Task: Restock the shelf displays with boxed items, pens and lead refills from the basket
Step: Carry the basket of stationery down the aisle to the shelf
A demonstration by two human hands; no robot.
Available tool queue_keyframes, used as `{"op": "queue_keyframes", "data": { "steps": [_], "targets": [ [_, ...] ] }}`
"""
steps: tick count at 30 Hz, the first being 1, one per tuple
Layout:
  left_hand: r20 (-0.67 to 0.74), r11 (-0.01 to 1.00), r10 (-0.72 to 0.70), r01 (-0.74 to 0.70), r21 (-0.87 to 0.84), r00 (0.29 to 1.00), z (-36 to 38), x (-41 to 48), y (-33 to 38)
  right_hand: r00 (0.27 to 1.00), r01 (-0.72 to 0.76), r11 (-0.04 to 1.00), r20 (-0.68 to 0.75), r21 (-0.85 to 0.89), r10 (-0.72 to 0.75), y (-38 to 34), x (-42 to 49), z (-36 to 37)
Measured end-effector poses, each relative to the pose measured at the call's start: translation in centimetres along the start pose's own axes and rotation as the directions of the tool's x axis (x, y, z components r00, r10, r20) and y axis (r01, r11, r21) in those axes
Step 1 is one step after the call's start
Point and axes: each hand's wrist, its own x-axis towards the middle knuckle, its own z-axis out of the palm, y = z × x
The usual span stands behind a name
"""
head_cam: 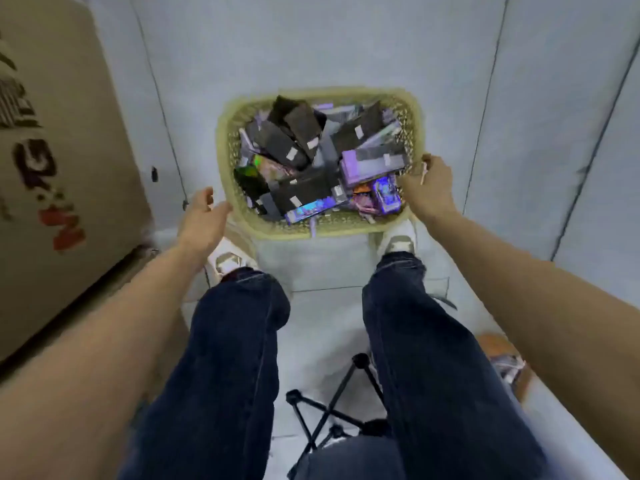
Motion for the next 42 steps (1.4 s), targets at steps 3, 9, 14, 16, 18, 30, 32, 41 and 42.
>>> {"op": "queue_keyframes", "data": {
  "steps": [3,9,14,16,18,30,32,41,42],
  "targets": [
    [0.052,0.987,-0.012,0.02,-0.159,0.999,1.1,2.4,-0.1,0.995,-0.1,0.991,0.004,0.092,0.1,0.4,2.4,1.0],
    [-0.036,0.933,-0.065,0.048,-0.357,0.997,2.2,3.5,0.8,0.985,-0.164,0.974,-0.032,0.159,0.171,1.6,4.1,0.8],
    [-0.135,0.941,-0.043,-0.006,-0.339,0.99,0.0,-0.2,2.7,0.994,-0.106,0.98,-0.017,0.168,0.11,0.3,1.5,-2.4],
    [-0.143,0.963,-0.018,-0.021,-0.268,0.99,-2.0,-2.5,3.4,0.996,-0.086,0.978,-0.006,0.189,0.088,-0.7,-0.5,-4.2],
    [-0.16,0.975,0.047,-0.08,-0.208,0.986,-4.3,-5.9,5.0,0.999,-0.042,0.977,-0.003,0.209,0.043,-2.3,-3.3,-6.9],
    [-0.453,0.873,0.398,-0.482,-0.082,0.798,-17.9,-34.3,21.1,0.95,0.312,0.894,-0.119,0.322,-0.289,-19.7,-20.9,-31.8],
    [-0.472,0.841,0.422,-0.529,-0.115,0.774,-19.3,-37.5,23.3,0.932,0.361,0.863,-0.173,0.353,-0.319,-22.8,-22.6,-35.1],
    [-0.5,0.741,0.535,-0.663,-0.109,0.681,-29.2,-44.2,36.2,0.899,0.422,0.798,-0.308,0.429,-0.311,-36.8,-26.1,-45.0],
    [-0.497,0.722,0.552,-0.682,-0.117,0.67,-30.7,-44.6,38.2,0.89,0.441,0.787,-0.326,0.432,-0.321,-39.0,-26.1,-46.2]
  ]
}}
